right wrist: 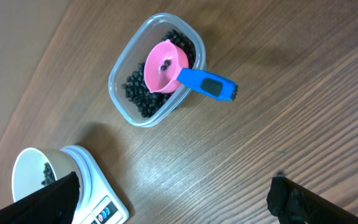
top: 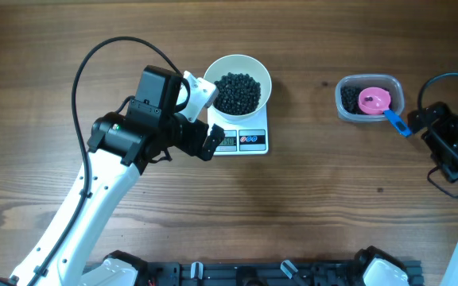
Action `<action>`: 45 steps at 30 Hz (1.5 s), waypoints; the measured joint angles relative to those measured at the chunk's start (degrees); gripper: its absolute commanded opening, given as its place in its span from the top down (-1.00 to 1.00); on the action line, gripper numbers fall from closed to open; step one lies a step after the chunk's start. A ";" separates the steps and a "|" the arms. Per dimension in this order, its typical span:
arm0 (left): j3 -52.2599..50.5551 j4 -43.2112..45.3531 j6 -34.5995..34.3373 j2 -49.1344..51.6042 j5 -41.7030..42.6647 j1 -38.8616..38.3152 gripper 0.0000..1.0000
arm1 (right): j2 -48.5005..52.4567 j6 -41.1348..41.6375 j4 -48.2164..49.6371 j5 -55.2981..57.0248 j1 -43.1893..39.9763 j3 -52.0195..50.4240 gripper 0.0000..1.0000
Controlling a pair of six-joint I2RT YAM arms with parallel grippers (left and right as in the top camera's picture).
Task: Scoop item into bowl and weigh 150g on scale
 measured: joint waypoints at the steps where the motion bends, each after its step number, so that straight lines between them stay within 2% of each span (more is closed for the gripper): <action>1: 0.00 0.00 0.00 0.00 0.00 0.00 -1.00 | 0.00 0.37 -0.02 0.02 0.00 0.00 -0.99; 7: 0.00 0.00 0.00 0.00 0.00 0.00 -1.00 | 0.00 2.05 0.28 0.07 0.00 0.00 -0.99; 16: 0.00 0.00 0.00 0.00 0.00 0.00 -1.00 | 0.76 1.25 13.73 0.59 0.63 0.00 -1.00; 20: 0.00 0.02 0.00 0.00 0.00 0.00 -1.00 | 1.11 -1.27 20.94 2.97 5.03 0.00 -0.99; 26: 0.00 0.00 0.00 0.00 0.00 0.00 -1.00 | 1.11 -2.97 25.94 12.00 14.60 0.00 -1.00; 32: 0.00 0.00 0.00 0.00 0.00 0.00 -1.00 | -0.79 -3.93 26.29 18.91 19.47 0.00 -0.99; 42: 0.00 0.02 0.02 0.00 0.02 0.00 -1.00 | -12.41 -12.50 23.21 24.52 23.17 0.00 -0.99; 45: 0.00 0.04 0.00 0.00 0.00 0.00 -1.00 | -18.21 -13.40 23.69 26.36 24.11 -3.32 -1.00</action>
